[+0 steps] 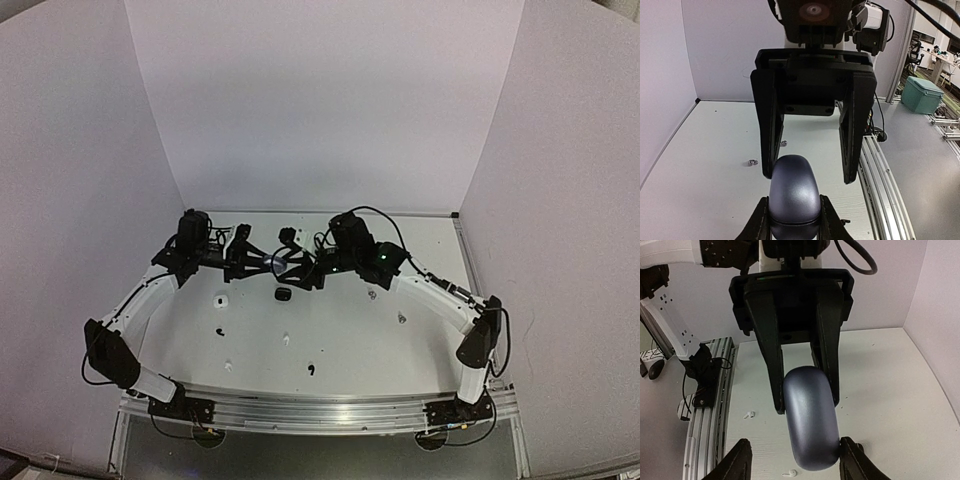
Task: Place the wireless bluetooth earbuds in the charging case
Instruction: Pass from the left arm to the right
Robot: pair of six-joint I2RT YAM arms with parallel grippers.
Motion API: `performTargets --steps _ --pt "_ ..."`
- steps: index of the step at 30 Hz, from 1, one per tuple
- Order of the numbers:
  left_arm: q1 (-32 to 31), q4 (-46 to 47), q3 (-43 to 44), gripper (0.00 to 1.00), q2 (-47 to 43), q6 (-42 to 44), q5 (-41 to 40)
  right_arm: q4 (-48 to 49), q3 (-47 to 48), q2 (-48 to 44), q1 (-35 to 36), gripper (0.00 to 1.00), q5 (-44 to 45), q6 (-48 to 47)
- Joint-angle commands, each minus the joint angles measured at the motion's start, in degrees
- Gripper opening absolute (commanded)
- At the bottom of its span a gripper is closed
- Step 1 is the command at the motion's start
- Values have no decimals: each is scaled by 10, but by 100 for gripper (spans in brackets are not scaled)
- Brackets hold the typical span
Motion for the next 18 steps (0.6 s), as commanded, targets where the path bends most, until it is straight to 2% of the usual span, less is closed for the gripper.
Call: performTargets --steps 1,14,15,17,18 --pt "-4 0 26 0 -1 8 15 -22 40 27 1 52 -20 11" --pt "-6 -3 19 0 -2 -18 18 -29 61 40 0 6 -16 -24" --pt "-6 -6 20 9 -3 -20 19 -29 59 37 0 3 -18 -28" --pt "-4 -12 20 44 -5 -26 16 -28 56 30 0 0 -20 -33" --pt "-3 -17 20 55 -6 -27 14 -28 55 26 0 0 -21 -33"
